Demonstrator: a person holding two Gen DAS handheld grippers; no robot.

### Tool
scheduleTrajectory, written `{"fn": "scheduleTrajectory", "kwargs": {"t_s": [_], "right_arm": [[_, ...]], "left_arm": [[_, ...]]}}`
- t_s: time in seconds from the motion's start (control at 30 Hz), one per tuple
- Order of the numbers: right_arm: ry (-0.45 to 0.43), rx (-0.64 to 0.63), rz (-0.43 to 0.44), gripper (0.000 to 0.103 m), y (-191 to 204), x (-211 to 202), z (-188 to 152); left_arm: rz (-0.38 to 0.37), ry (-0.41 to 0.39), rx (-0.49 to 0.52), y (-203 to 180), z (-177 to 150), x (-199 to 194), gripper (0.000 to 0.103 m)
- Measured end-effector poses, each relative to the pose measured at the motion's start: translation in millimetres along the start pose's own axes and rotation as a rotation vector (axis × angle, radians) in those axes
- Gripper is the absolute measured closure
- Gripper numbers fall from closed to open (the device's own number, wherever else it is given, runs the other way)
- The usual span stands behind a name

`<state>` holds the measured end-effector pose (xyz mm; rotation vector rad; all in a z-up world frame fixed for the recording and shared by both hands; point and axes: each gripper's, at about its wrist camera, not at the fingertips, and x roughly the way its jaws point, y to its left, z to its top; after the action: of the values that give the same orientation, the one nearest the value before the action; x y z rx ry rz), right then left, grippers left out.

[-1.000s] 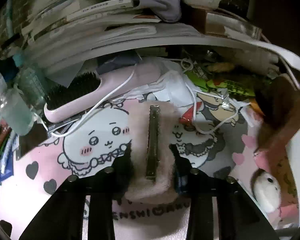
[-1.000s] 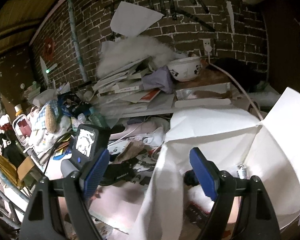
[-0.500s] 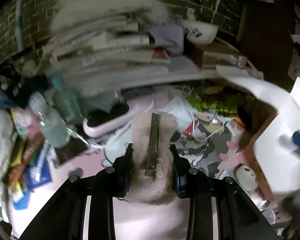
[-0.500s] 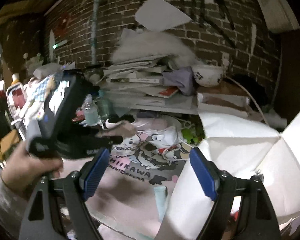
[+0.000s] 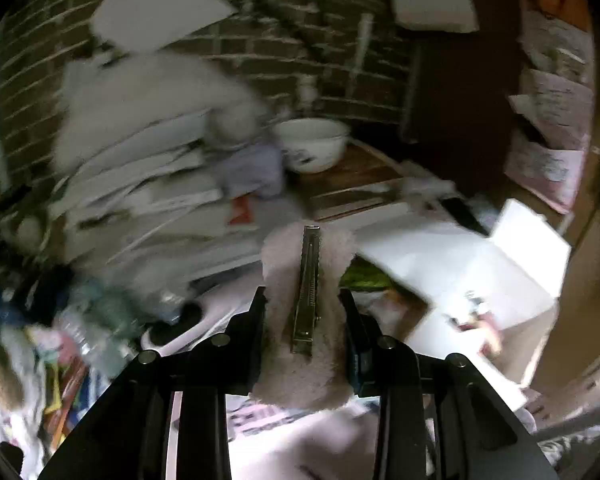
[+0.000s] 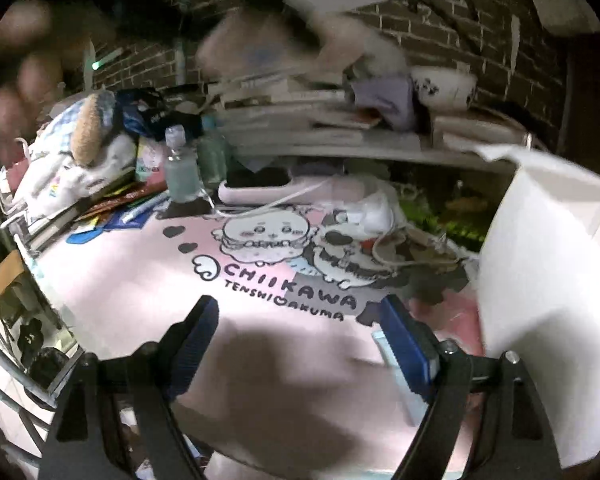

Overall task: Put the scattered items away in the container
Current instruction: 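Carry the pink pouch into the white box and open the left gripper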

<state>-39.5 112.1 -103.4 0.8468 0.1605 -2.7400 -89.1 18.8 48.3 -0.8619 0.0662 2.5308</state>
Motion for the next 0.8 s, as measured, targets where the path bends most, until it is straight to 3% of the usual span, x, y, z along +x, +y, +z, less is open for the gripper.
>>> {"fn": "scheduleTrajectory", "kwargs": {"t_s": [0.13, 0.33, 0.63, 0.8], "right_arm": [[0.007, 0.005, -0.014, 0.022, 1.6, 11.1, 0.9], [0.022, 0.014, -0.001, 0.022, -0.3, 19.7, 3.5], [0.030, 0.028, -0.003, 0.022, -4.0, 25.5, 7.5], [0.030, 0.039, 0.003, 0.022, -5.9, 26.8, 8.7]], "left_arm": [[-0.116, 0.007, 0.057, -32.9, 15.4, 0.5, 0.075], [-0.270, 0.089, 0.174, -88.1, 33.1, 13.3, 0.075], [-0.326, 0.244, 0.292, -145.1, 33.1, 54.4, 0.075], [-0.320, 0.354, 0.348, -169.5, 23.9, 85.7, 0.075]]}}
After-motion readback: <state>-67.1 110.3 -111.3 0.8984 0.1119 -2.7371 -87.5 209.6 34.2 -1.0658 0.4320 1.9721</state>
